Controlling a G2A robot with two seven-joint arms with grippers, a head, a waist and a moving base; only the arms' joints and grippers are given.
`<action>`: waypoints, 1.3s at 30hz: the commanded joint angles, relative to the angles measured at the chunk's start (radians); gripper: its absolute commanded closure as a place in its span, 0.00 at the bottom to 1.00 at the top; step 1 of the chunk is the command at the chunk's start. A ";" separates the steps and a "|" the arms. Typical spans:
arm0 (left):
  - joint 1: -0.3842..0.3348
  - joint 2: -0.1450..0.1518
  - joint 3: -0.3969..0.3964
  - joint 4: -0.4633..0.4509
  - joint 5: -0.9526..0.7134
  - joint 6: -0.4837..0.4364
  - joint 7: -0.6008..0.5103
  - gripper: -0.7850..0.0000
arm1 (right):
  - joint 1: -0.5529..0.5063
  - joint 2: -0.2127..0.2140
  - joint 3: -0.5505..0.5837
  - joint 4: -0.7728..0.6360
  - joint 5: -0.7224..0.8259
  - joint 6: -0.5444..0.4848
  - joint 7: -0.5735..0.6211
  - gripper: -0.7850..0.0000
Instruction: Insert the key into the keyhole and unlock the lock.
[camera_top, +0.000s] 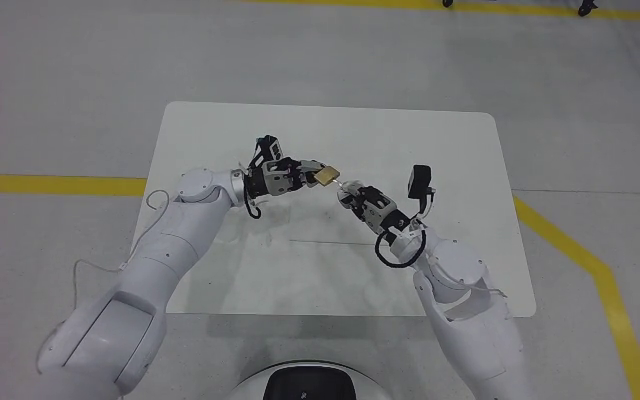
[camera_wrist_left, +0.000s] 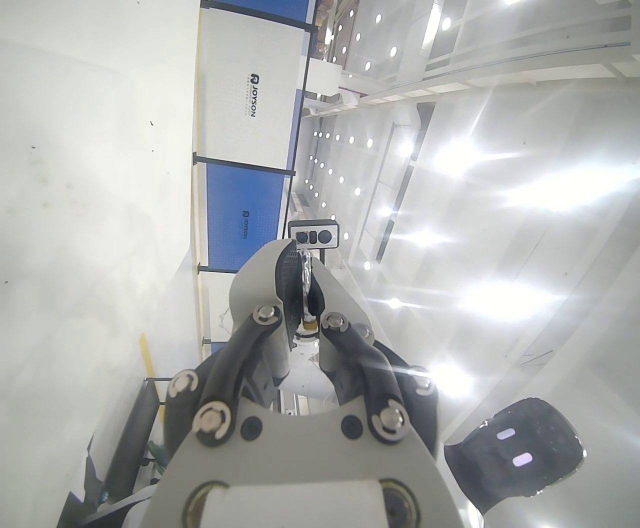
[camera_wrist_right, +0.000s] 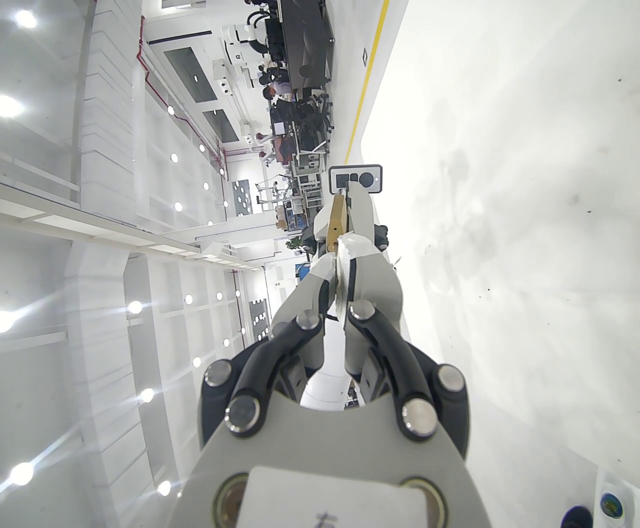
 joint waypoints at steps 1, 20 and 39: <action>0.000 0.000 -0.001 0.000 0.007 -0.002 0.003 1.00 | -0.001 0.000 0.000 0.000 -0.002 0.003 -0.003 1.00; 0.010 -0.004 -0.015 -0.014 0.051 -0.018 0.034 1.00 | -0.002 -0.004 -0.014 -0.006 -0.012 0.025 -0.020 1.00; 0.022 -0.004 -0.031 -0.033 0.084 -0.028 0.039 1.00 | -0.004 -0.006 -0.009 -0.004 -0.007 0.039 -0.034 1.00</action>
